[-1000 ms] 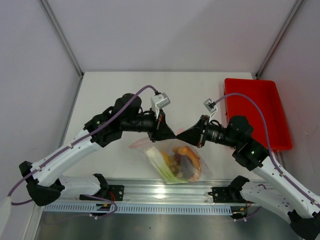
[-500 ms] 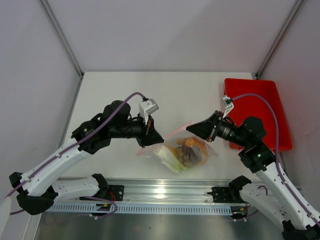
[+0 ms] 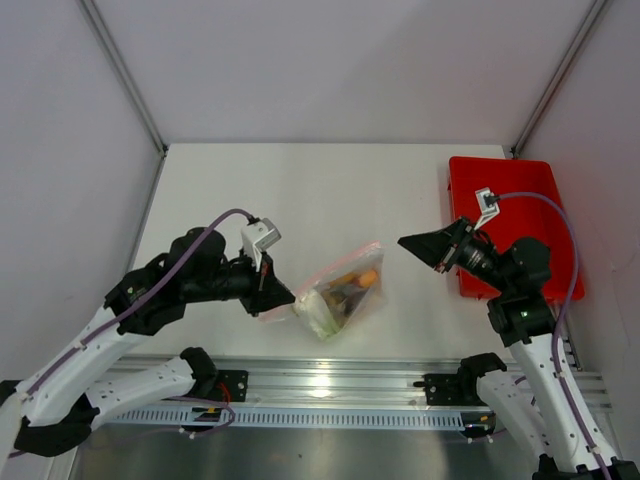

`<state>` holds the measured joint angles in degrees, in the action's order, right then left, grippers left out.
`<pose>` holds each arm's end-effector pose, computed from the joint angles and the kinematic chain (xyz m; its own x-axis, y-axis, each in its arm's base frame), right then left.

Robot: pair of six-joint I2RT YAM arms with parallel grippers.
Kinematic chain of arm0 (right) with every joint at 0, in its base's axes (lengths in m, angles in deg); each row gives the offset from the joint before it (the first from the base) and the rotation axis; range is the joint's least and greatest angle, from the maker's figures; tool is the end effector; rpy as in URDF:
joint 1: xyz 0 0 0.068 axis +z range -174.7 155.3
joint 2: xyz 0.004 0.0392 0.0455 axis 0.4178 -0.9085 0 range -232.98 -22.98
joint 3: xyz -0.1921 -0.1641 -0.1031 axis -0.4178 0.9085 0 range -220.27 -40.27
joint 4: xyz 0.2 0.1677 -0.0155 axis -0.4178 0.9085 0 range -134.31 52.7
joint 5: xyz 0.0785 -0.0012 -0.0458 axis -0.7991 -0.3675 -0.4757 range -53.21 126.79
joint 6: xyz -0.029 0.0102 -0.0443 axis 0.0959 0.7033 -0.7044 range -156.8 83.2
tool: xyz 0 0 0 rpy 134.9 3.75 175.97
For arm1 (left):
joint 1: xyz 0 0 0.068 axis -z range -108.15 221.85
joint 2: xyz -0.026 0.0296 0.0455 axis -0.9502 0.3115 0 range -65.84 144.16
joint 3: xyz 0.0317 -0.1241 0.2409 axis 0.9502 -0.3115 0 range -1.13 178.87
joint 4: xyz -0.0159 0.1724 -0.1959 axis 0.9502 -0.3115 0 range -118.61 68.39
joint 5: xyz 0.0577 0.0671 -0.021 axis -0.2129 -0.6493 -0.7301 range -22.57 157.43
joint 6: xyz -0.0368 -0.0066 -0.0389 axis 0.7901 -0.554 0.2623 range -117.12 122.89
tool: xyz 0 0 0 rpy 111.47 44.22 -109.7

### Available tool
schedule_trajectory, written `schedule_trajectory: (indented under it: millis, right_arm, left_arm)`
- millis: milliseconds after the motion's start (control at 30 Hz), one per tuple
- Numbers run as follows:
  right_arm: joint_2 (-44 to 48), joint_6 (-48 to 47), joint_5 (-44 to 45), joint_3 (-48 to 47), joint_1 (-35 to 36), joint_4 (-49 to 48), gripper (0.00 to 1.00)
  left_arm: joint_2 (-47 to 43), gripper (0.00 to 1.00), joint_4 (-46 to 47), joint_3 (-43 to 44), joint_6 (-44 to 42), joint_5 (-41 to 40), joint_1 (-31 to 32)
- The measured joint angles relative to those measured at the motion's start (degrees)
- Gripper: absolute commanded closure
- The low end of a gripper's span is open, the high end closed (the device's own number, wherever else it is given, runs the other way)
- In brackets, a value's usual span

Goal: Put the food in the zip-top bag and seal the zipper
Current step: Zip the zipper food storage bag at the center of the board.

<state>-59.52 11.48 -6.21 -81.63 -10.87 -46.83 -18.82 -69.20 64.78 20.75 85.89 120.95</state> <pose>0.1360 0.0586 0.3639 -0.5380 0.4296 -0.7252 -0.6462 0.3422 0.6822 0.0878 -0.1185 0.3909 -0.5750 0.2195 -0.7882 0.7591 0.5026 -0.4138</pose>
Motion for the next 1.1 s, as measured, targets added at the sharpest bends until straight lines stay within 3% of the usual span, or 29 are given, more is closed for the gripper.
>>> schedule_trajectory:
  millis: [267,300,400,600,733,867,1100]
  right_arm:
    - [-1.33,0.85,-3.13,0.28,-1.20,-3.52,1.00]
    - [-2.03,0.28,-4.31,-0.02,-1.20,-3.48,0.91]
    - [-6.01,-4.52,-8.94,-3.45,-0.61,0.55,0.47]
    - [-15.80,-22.29,-12.83,-18.78,5.25,15.80,0.27]
    - [-22.01,-34.36,-12.13,-30.84,12.98,24.30,0.25]
    - [-32.61,-46.42,-8.83,-46.84,24.06,34.77,0.30]
    - [-44.00,-57.92,-6.64,-53.48,34.27,47.76,0.39]
  left_arm:
    - [-7.50,0.99,-4.48,-3.82,3.10,-1.42,-0.17]
    - [-7.89,0.99,-4.72,-3.87,3.15,-1.31,-0.17]
    - [-7.19,0.99,-4.48,-3.74,3.10,-0.87,-0.17]
    - [-3.39,0.99,-3.87,-1.70,2.73,0.90,-0.17]
    - [-1.88,0.99,-3.48,-0.74,2.56,1.88,-0.17]
    - [-1.29,0.99,-3.19,-0.66,2.51,2.82,-0.17]
    - [-1.40,1.00,-3.04,-0.39,2.01,3.17,-0.17]
